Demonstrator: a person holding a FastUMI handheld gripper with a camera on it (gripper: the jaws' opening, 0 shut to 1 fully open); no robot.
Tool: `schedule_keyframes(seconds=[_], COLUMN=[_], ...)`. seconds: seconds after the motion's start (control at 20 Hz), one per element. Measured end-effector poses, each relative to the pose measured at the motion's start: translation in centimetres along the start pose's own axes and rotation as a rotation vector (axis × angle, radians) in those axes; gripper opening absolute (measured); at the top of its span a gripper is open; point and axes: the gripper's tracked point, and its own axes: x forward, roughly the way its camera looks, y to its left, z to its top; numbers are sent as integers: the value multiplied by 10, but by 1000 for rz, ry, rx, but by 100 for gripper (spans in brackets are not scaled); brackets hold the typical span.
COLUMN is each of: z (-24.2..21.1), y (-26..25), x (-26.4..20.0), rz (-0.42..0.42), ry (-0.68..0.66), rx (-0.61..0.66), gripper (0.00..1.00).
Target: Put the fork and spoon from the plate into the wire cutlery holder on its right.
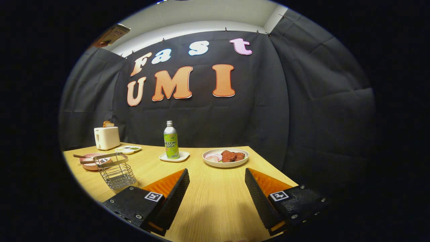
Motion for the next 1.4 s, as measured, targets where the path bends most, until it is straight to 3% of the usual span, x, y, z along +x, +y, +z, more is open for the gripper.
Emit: schedule_keyframes(seconds=[0.25,0.4,0.6,0.8,1.0,1.4], z=[76,155,244,255,256,236], y=[-22,-2,64,120,181,297], x=[56,33,-9,-21,-19,-7], rz=[-107,-128,-47,30,120,189], ry=[-123,-146,-222,-145,-102,33], rx=[-2,-67,-90,-125,-78,0], gripper=[99,99,98,94,92,92])
